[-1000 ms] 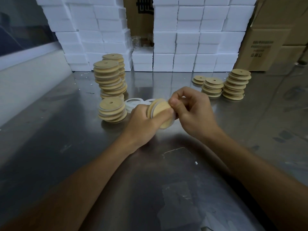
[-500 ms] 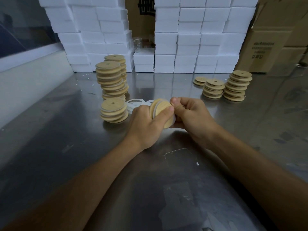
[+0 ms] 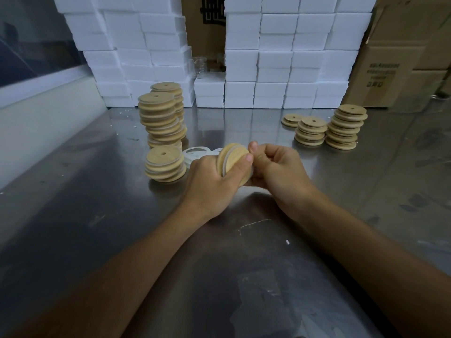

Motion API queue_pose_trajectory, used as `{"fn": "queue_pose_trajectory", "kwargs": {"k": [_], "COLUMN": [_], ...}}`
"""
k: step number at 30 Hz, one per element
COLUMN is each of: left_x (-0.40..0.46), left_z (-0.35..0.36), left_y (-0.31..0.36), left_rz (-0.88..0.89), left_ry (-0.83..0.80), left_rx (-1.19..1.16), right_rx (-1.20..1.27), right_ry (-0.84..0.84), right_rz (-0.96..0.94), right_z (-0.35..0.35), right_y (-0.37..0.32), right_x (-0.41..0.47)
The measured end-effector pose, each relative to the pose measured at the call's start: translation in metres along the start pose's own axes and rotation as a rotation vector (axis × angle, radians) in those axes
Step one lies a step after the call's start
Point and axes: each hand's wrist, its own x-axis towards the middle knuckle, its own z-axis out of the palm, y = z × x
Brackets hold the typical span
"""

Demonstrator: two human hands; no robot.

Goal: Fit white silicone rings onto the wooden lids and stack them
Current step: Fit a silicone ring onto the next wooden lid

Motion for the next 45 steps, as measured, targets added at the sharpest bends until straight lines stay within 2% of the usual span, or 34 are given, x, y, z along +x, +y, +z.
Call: {"fn": "queue_pose_trajectory", "kwargs": {"k": [4,7,9,13,15,26,31,45], "left_x": [0.002,0.001,0.001,0.002,0.001,0.001,0.002,0.003], "left_z": [-0.001,0.001,0.001,0.001,0.001,0.001,0.001,0.001], "left_y": [-0.003,-0.003,-0.002,-0.002,-0.001,0.000,0.001,-0.003], "left_rz": [0.001,0.009,0.027,0.059,0.075,0.103,0.083,-0.010], "left_ry": [-0.057,-0.121,-0.096,-0.003,0.016,0.022,0.035,0.001], "left_rx": [-0.081,-0.161,-0.151,-0.115,-0.107,-0.061,-0.066,-0.130], "right_rx": [-0.514,-0.637,-0.545,-0.186,-0.115,-0.163,0.113,0.124], "right_ry": [0.100,0.085,0.064,0.037,0.039,0.029,-0.041,-0.018], "right_rz": [-0.437,-0.552,-0.464,-0.156,-0.085,-0.048,0.172,0.131], "right_z": [-0.006,-0.010,-0.008,0.003,0.005,-0.003,0.001,-0.005], "right_y": [-0.001,-0.002,-0.002,-0.003,-0.002,-0.004,0.000,-0.001], "right_x": [-0.001,-0.001,-0.001,-0.003,-0.003,0.001,-0.001,0.000]}}
